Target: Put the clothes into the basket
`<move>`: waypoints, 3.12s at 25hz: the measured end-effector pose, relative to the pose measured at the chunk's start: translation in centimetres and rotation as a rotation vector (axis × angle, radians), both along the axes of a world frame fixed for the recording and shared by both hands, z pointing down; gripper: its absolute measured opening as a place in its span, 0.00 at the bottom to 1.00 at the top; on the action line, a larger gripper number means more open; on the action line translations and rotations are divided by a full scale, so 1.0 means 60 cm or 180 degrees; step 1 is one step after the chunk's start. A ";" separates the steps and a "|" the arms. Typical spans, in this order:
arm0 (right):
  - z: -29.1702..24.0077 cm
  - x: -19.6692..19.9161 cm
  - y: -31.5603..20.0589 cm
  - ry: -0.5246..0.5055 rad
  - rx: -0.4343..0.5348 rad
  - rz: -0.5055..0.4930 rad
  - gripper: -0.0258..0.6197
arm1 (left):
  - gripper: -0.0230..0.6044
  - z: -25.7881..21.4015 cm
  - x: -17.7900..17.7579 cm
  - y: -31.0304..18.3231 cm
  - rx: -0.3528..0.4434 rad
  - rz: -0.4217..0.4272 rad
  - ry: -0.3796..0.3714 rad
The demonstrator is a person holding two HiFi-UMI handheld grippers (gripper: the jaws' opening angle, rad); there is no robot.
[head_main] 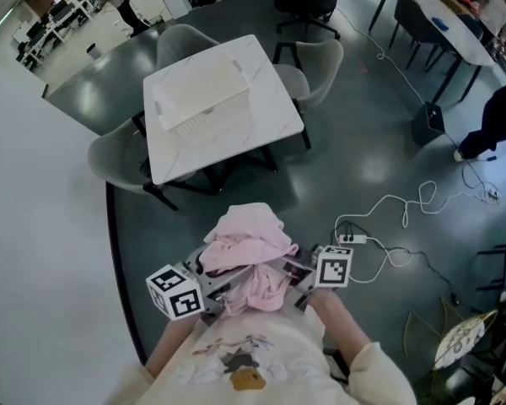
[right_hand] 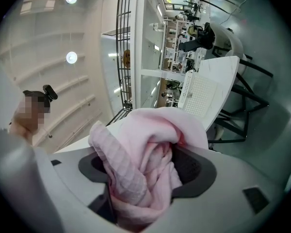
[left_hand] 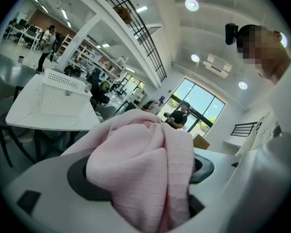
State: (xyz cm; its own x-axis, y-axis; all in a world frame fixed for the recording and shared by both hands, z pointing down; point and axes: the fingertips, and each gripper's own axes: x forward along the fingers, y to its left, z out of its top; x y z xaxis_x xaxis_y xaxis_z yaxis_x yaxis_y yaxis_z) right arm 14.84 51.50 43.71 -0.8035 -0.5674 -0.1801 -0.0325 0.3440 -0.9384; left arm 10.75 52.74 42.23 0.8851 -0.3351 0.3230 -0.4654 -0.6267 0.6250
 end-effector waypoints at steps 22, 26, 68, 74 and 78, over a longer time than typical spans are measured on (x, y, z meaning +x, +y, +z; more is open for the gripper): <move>-0.032 -0.087 -0.239 0.0179 0.0029 0.0172 0.56 | 0.67 -0.029 -0.093 -0.241 0.0040 0.0131 0.0171; -0.052 -0.122 -0.295 0.0240 0.0045 0.0194 0.56 | 0.67 -0.045 -0.127 -0.297 0.0037 0.0129 0.0258; -0.077 -0.327 -0.699 0.0486 0.0216 -0.0099 0.56 | 0.67 -0.065 -0.333 -0.691 0.0197 -0.0184 0.0450; -0.099 -0.305 -0.783 0.0468 0.0293 -0.0203 0.56 | 0.67 -0.083 -0.309 -0.773 0.0269 -0.0283 0.0447; -0.114 -0.302 -0.829 0.0420 0.0325 -0.0252 0.56 | 0.67 -0.095 -0.304 -0.817 0.0298 -0.0348 0.0444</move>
State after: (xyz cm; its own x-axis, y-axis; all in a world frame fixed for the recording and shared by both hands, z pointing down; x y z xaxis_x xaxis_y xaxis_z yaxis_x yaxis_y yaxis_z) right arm -3.28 1.76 36.90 -0.8654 -0.4855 -0.1236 -0.1220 0.4436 -0.8879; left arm -7.51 3.70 36.55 0.8758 -0.4544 0.1627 -0.4467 -0.6356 0.6296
